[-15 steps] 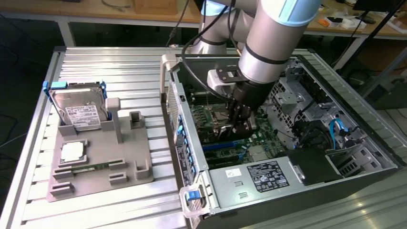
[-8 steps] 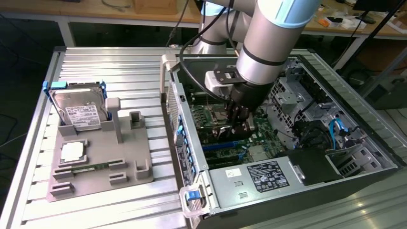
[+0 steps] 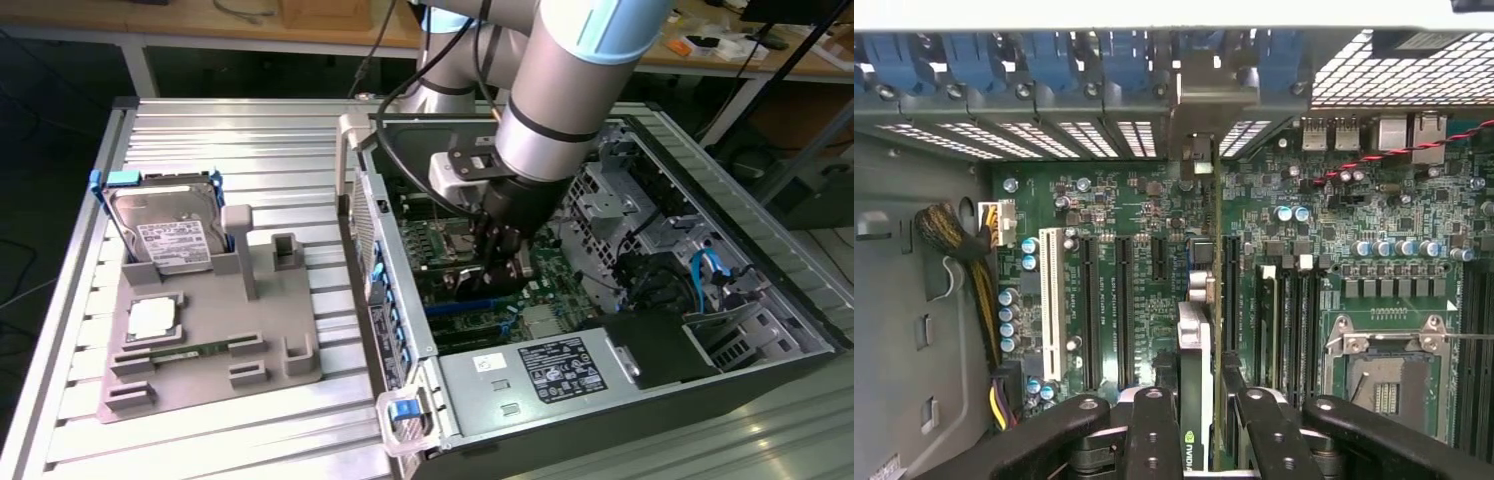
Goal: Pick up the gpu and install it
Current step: 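Insert the gpu into the slot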
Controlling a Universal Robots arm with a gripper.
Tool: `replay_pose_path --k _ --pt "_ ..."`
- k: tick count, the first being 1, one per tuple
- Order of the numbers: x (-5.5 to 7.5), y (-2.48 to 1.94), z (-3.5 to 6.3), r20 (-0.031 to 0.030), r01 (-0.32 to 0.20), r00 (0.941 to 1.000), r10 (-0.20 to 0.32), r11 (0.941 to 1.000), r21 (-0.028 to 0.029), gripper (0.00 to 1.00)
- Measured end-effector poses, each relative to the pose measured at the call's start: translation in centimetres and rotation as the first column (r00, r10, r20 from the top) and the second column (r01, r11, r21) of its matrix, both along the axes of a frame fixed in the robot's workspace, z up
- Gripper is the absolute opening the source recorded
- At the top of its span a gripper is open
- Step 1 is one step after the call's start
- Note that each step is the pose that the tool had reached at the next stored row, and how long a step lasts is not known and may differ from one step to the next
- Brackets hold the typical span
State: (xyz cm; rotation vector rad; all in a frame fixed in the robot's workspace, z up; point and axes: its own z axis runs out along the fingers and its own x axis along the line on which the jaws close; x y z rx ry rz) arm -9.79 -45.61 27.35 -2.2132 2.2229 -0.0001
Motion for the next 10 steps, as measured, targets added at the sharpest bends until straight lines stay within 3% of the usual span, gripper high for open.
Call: replay_pose_path --k 5,10 --pt "0.00 -0.38 -0.17 0.0000 0.000 1.0000 0.000 1.0000 0.0001 0.27" --pt "-0.01 -0.40 -0.29 0.0003 0.000 1.0000 0.000 1.0000 0.0001 0.27"
